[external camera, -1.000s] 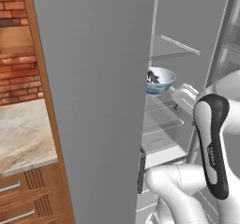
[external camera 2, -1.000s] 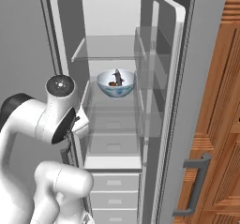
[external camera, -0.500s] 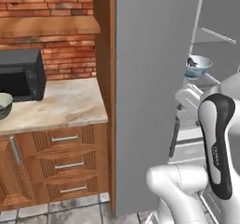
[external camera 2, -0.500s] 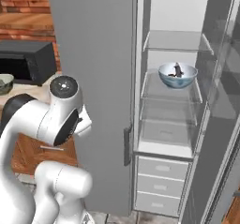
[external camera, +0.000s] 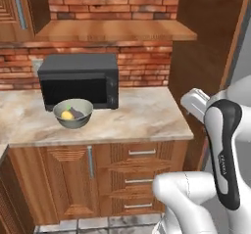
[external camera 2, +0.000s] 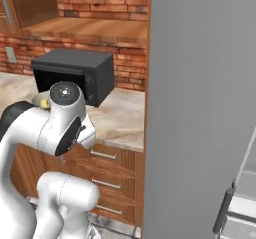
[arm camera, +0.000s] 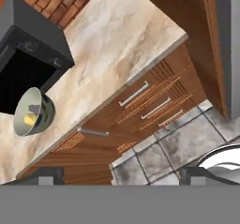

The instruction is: Place the bowl with the eggplant and potato on the top shelf of the fridge. Place the bowl with the chicken drumstick and fish on the second highest shelf of the fridge.

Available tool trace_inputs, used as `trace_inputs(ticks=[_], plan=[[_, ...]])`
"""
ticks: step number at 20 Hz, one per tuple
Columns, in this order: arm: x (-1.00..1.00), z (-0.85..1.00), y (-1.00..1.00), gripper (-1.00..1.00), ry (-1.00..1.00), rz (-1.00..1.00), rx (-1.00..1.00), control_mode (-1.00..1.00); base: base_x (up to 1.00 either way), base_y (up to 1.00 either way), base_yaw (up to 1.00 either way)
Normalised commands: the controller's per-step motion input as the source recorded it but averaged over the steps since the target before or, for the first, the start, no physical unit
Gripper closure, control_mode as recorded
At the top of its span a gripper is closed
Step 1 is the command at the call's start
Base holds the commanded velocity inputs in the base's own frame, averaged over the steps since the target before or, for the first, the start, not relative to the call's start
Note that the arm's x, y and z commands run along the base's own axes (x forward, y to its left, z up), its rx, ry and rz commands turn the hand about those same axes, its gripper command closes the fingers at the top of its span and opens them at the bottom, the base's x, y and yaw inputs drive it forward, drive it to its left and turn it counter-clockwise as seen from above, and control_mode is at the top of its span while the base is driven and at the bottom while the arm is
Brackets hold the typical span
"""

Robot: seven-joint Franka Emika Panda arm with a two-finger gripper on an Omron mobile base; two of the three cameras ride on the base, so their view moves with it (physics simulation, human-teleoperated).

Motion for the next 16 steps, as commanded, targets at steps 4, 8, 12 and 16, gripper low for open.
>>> trace_inputs(ticks=[4,8,12,16], plan=[[0.0,0.0,0.0,-1.0,0.0,0.0,0.0,1.0,0.96,1.0,-0.01],[0.0,0.0,0.0,-1.0,0.0,0.0,0.0,1.0,0.48,1.0,-0.14],[0.0,0.0,0.0,-1.0,0.0,0.0,0.0,1.0,0.46,0.78,-0.15],[0.25,-0.25,-0.03,-1.0,0.05,0.0,-0.03,-1.0,0.02,0.04,0.0]])
